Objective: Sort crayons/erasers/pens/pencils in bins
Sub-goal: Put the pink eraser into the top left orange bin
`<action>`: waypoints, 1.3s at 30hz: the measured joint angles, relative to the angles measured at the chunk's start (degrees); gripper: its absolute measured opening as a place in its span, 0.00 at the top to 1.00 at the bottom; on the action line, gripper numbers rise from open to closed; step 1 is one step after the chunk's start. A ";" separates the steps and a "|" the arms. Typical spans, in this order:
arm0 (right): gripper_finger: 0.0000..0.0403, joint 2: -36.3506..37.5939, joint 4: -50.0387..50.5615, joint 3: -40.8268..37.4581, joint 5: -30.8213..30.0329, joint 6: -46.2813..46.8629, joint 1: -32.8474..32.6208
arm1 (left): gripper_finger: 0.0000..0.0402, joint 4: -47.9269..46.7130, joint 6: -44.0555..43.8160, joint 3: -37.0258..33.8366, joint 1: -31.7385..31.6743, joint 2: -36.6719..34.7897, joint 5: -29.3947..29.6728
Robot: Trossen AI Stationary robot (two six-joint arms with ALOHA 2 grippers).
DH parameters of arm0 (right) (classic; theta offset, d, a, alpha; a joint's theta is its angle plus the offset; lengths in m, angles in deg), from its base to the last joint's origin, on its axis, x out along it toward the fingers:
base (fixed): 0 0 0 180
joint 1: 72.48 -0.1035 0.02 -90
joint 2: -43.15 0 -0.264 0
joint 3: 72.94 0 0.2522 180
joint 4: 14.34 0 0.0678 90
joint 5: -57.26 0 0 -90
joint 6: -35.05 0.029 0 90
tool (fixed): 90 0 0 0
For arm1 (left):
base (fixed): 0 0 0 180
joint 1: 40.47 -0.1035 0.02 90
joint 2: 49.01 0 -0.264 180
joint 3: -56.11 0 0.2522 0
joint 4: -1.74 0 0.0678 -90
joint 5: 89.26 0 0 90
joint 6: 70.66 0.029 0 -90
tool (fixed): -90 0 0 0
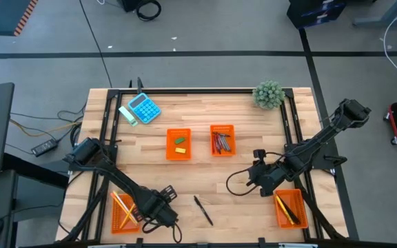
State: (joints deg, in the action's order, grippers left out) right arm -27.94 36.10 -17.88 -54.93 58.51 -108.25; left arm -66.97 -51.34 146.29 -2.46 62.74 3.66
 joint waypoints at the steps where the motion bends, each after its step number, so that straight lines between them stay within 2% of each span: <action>1: 0.62 0.00 0.00 0.00 -0.84 0.39 0.00 | 0.32 -0.04 0.63 0.02 -0.26 0.57 0.02; 7: 0.62 0.00 0.00 0.00 -1.82 0.75 0.00 | 0.36 0.48 0.48 0.25 -1.10 3.45 0.09; 16: 0.62 0.00 0.04 0.00 -1.82 0.75 0.00 | 0.42 1.42 -1.19 0.17 -0.51 3.45 0.09; 26: 0.62 0.00 0.07 0.00 -1.80 0.48 0.00 | 0.53 1.49 -10.24 0.17 1.18 3.54 0.22; 34: 0.62 0.00 0.16 0.00 -1.80 0.34 0.00 | 0.61 1.97 -21.53 0.17 1.42 3.56 -0.43; 39: 0.62 0.00 0.26 0.00 -1.77 -0.34 0.00 | 0.67 2.38 -21.58 0.17 1.67 3.61 -0.42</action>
State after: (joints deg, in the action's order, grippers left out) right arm -27.94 36.37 -17.88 -56.70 58.16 -108.25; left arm -64.60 -72.92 146.47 -0.79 66.34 3.24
